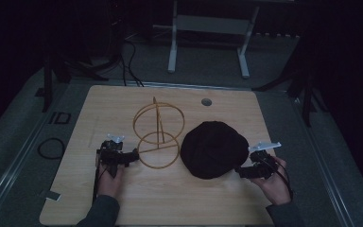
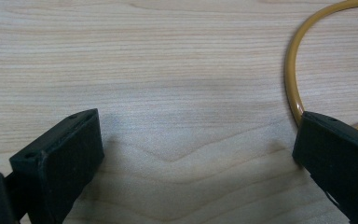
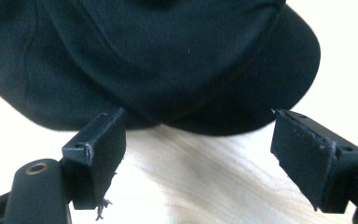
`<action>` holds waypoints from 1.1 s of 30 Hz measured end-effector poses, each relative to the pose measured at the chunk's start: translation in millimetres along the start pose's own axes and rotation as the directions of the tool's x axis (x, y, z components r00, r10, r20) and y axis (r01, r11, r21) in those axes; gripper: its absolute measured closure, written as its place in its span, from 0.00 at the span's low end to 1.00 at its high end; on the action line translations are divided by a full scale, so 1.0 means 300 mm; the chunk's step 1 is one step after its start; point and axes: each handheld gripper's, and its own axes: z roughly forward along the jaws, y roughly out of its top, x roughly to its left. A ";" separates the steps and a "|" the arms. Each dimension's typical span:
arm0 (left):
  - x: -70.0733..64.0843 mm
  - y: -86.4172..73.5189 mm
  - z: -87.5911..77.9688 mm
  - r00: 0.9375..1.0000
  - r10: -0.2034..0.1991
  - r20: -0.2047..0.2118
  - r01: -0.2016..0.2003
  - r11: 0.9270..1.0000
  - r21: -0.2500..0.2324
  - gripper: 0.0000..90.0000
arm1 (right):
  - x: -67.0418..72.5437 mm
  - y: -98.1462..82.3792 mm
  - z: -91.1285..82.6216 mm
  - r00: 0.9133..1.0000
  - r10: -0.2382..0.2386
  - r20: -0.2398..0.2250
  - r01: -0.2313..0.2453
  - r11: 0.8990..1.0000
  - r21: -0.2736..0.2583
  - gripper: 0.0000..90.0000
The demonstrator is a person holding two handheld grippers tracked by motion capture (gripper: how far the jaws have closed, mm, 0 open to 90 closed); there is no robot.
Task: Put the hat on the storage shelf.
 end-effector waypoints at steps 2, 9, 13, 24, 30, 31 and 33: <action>0.000 0.000 0.000 1.000 0.000 0.000 0.000 1.000 0.000 0.01 | -0.001 0.008 0.002 1.000 -0.009 0.000 0.009 1.000 0.005 0.20; 0.000 0.000 0.000 1.000 0.000 0.000 0.000 1.000 0.000 0.01 | -0.028 0.065 0.024 1.000 -0.012 0.005 0.012 1.000 0.024 0.20; 0.000 0.000 0.000 1.000 0.000 0.000 0.000 1.000 0.001 0.01 | -0.041 0.088 0.031 1.000 -0.013 -0.002 0.013 0.999 0.032 0.20; 0.000 0.000 0.000 1.000 0.000 0.000 0.000 1.000 0.001 0.01 | -0.072 0.133 0.046 1.000 -0.005 0.000 0.005 0.999 0.052 0.20; 0.000 0.000 0.000 1.000 0.001 0.000 -0.001 1.000 0.001 0.01 | -0.085 0.162 0.062 1.000 -0.005 -0.005 0.005 0.997 0.077 0.22; 0.000 0.000 0.000 1.000 -0.001 0.001 0.001 1.000 0.002 0.01 | -0.090 0.167 0.065 1.000 -0.002 -0.009 0.003 0.997 0.080 0.23; 0.000 0.000 0.000 1.000 -0.001 0.001 0.001 1.000 0.002 0.01 | -0.094 0.173 0.069 1.000 0.001 -0.012 0.000 0.996 0.085 0.23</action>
